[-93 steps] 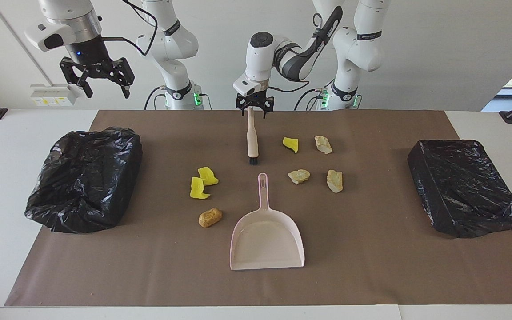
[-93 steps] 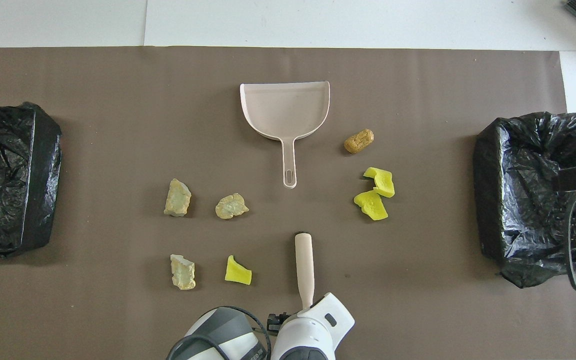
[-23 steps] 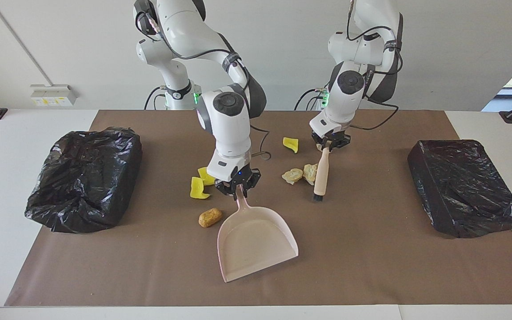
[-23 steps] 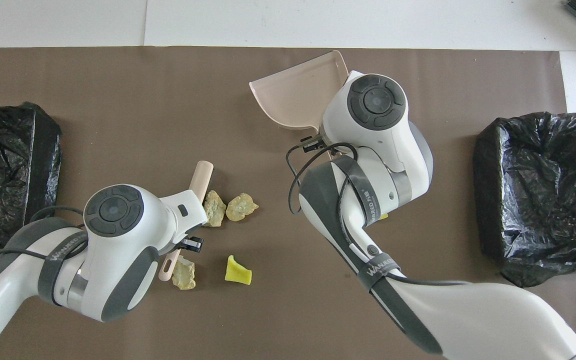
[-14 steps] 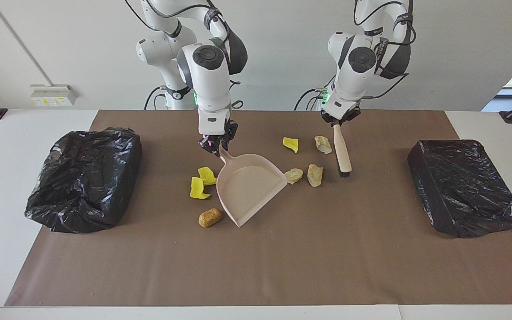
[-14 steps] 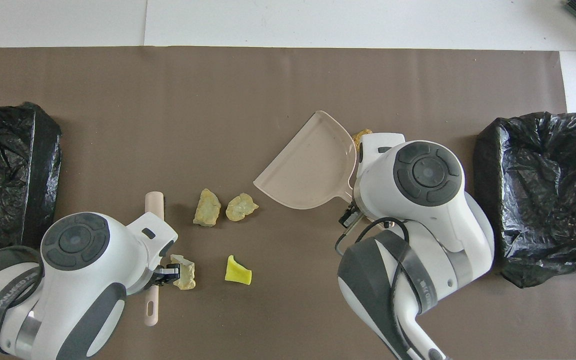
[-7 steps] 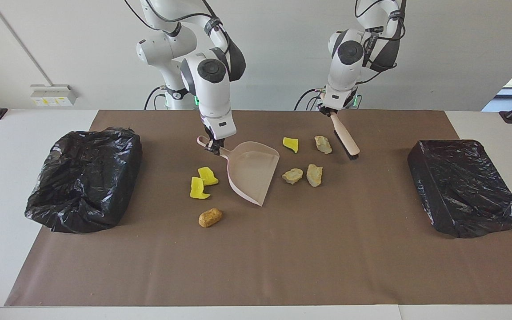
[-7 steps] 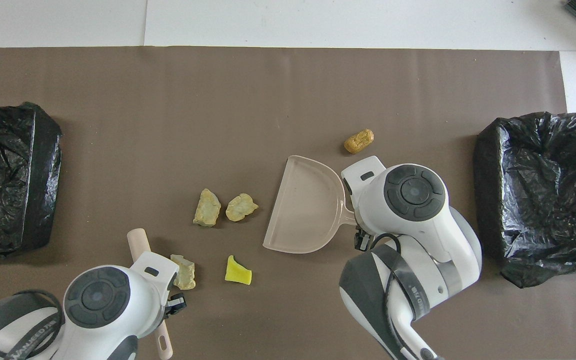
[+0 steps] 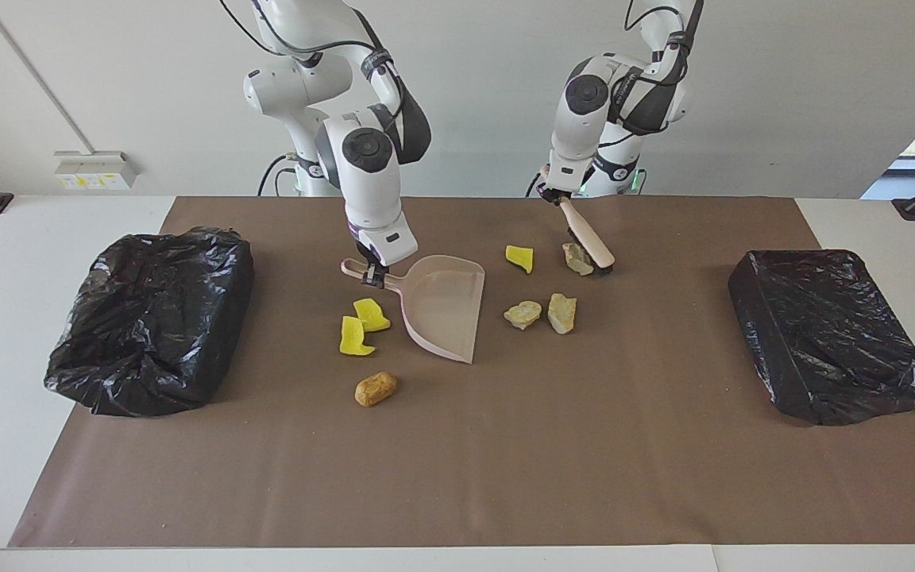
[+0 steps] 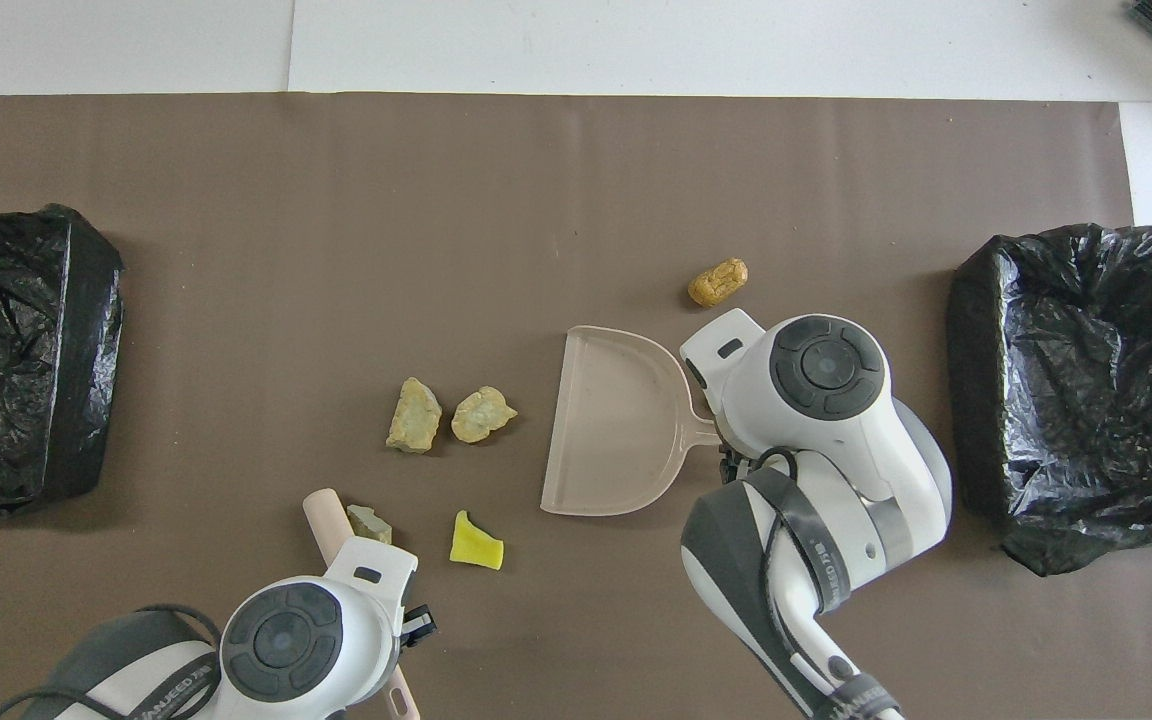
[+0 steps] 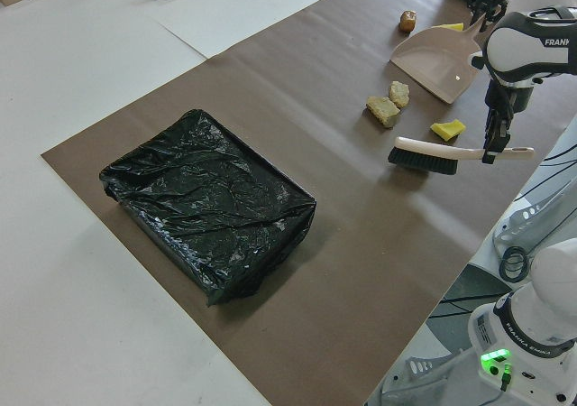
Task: Sweep and dump trash in bin
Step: 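Sweep the trash pieces toward the dustpan with the left gripper's brush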
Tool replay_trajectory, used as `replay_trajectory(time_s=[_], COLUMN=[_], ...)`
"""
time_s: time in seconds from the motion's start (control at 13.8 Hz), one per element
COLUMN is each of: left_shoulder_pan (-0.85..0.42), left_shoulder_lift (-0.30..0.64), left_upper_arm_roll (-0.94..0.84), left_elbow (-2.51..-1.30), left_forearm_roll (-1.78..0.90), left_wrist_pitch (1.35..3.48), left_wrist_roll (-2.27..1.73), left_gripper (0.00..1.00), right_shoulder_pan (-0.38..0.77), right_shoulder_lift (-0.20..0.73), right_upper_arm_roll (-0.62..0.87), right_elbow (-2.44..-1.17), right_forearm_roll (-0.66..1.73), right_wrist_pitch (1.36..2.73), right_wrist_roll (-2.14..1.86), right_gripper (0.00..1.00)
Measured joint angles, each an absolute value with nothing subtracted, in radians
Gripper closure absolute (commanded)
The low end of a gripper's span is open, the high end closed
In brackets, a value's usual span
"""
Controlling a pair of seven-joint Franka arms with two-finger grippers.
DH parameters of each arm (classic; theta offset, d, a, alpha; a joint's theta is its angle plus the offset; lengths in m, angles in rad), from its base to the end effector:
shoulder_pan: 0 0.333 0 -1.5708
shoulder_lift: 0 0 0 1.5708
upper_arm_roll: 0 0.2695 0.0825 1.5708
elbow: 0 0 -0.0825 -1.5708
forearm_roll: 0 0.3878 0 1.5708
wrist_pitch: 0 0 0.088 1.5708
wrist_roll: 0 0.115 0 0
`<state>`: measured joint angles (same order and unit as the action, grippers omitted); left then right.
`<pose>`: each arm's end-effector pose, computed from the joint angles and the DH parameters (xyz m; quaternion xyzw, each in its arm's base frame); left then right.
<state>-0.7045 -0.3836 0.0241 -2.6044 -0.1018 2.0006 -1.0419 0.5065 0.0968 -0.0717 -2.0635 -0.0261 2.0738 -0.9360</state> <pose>0.3023 -0.2547 0.3136 -0.9718 -0.2028 0.1081 0.0521 0.5032 0.2321 0.3242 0.7690 0.6376 -0.0454 0.0035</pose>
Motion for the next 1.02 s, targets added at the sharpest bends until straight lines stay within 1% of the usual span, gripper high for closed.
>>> replay_trajectory(time_s=[0.22,0.51,0.73,1.02], left_shoulder_pan=[-0.704,-0.707,-0.734,-0.773], left_shoulder_lift=[-0.328,-0.215,-0.141,-0.127], left_upper_arm_roll=[0.026,0.024,0.018,0.015], left_elbow=[-2.576,-2.450,-2.389,-2.369], left_forearm_roll=[-0.147,-0.171,-0.174,-0.181], left_wrist_pitch=[2.094,2.152,2.205,2.250], left_wrist_roll=[-1.042,-1.040,-1.018,-0.933], left_gripper=[1.00,1.00,1.00,1.00], right_shoulder_pan=[0.517,0.517,0.518,0.518], right_shoulder_lift=[0.101,0.101,0.106,0.113], right_upper_arm_roll=[-0.071,-0.071,-0.071,-0.071], right_elbow=[-2.063,-2.062,-2.055,-2.048], right_forearm_roll=[-0.026,-0.025,-0.023,-0.023], right_wrist_pitch=[2.082,2.082,2.082,2.082], right_wrist_roll=[-0.918,-0.913,-0.904,-0.897], right_gripper=[1.00,1.00,1.00,1.00])
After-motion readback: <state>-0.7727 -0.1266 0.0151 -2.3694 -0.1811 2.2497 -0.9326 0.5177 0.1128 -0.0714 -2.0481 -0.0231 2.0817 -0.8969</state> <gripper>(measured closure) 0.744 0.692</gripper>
